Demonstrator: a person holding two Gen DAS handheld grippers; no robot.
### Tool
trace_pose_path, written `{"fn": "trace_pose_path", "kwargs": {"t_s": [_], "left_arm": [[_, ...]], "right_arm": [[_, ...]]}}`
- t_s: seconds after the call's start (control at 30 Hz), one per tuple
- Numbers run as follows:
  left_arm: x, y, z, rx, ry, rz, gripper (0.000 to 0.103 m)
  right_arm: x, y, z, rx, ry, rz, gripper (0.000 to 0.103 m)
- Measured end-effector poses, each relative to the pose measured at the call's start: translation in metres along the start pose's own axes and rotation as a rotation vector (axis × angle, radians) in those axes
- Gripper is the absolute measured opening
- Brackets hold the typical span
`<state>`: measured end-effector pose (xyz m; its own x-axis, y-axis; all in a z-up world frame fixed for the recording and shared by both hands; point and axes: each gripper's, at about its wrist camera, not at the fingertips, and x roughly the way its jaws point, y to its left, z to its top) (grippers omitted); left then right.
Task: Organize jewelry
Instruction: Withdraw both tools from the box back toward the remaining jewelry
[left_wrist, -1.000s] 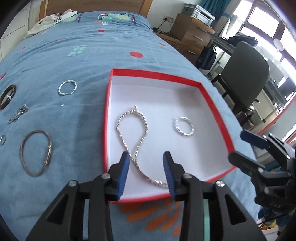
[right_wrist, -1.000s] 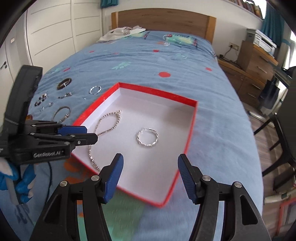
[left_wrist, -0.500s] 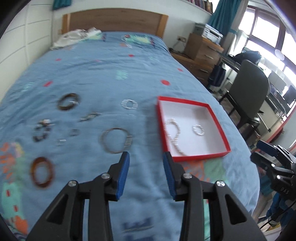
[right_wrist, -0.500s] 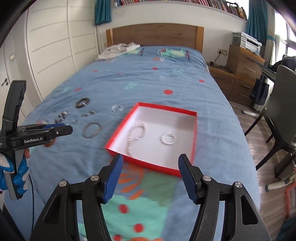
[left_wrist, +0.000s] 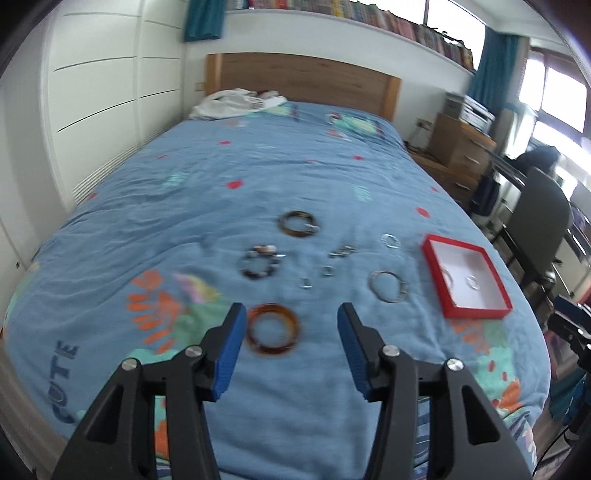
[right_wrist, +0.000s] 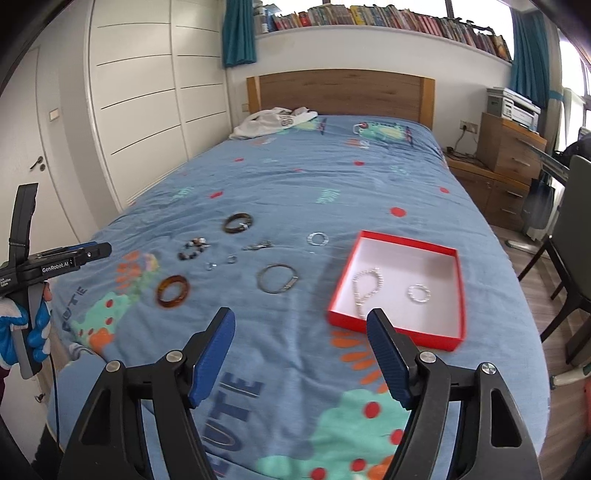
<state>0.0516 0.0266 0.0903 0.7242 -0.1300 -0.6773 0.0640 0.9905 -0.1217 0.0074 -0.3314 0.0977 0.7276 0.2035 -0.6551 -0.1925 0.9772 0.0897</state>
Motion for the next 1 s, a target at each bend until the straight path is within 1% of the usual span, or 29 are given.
{"fn": "trace_pose_path", "kwargs": {"t_s": [0.1,0.2,0.33,0.57,0.67,0.8,0.87,1.0], "left_arm": [[0.002,0.022,-0.004,-0.019,0.004,0.02,0.049],[0.014,0.035,-0.01,-0.037,0.023,0.019,0.049],[0.034,0.038,-0.014,-0.043,0.043,0.009,0.049],[0.077,0.023,-0.009,-0.015,0.052,-0.032,0.049],[0.104,0.012,-0.004,0.002,0.079,-0.072,0.049],[0.145,-0.006,0.002,0.06,0.127,-0.114,0.049],[0.164,-0.012,0.005,0.079,0.154,-0.126,0.049],[0.198,-0.021,0.011,0.108,0.199,-0.136,0.049]], "right_arm": [[0.01,0.016,0.0,-0.001,0.008,0.017,0.073],[0.024,0.028,-0.001,-0.001,0.022,0.029,0.073],[0.049,0.037,0.0,0.004,0.045,0.049,0.073],[0.092,0.039,0.008,0.023,0.062,0.075,0.074],[0.118,0.04,0.011,0.04,0.074,0.08,0.076],[0.161,0.043,0.015,0.049,0.117,0.091,0.079],[0.178,0.044,0.016,0.053,0.135,0.092,0.082],[0.22,0.042,0.019,0.076,0.175,0.077,0.083]]}}
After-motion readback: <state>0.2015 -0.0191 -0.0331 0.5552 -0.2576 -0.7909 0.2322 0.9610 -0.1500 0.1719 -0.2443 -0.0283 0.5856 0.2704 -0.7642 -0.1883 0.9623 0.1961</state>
